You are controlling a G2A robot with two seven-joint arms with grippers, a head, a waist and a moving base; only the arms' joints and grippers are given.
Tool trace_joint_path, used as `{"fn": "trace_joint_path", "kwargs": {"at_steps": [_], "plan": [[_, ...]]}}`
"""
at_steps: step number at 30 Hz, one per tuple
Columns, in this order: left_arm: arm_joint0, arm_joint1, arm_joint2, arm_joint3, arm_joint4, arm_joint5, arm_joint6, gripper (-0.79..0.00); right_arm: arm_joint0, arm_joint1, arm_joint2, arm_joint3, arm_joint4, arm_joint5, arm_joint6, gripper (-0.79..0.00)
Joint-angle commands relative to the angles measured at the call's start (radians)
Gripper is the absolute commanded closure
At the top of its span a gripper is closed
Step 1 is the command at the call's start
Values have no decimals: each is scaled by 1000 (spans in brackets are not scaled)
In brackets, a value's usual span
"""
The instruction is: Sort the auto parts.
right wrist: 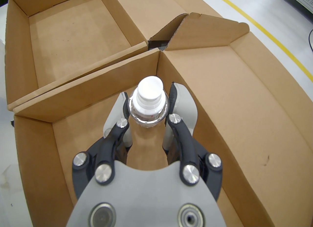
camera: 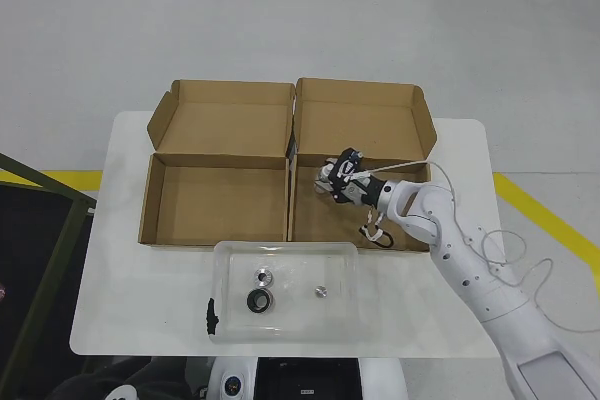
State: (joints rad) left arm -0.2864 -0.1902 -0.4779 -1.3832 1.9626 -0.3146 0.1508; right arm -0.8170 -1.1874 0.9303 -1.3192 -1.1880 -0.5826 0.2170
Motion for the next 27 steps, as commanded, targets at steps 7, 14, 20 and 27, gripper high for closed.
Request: {"fn": "trace_joint_path", "kwargs": {"at_steps": [7, 14, 20, 27], "plan": [[0, 0, 0, 0, 0, 0, 0, -785, -34, 7, 29, -73, 5, -30, -6, -416], [0, 0, 0, 0, 0, 0, 0, -785, -56, 18, 73, -141, -3, -46, -2, -496], [0, 0, 0, 0, 0, 0, 0, -785, -94, 32, 121, -242, -11, -87, 0, -542], [0, 0, 0, 0, 0, 0, 0, -785, -184, 54, 183, -378, -8, -145, 23, -585]]}}
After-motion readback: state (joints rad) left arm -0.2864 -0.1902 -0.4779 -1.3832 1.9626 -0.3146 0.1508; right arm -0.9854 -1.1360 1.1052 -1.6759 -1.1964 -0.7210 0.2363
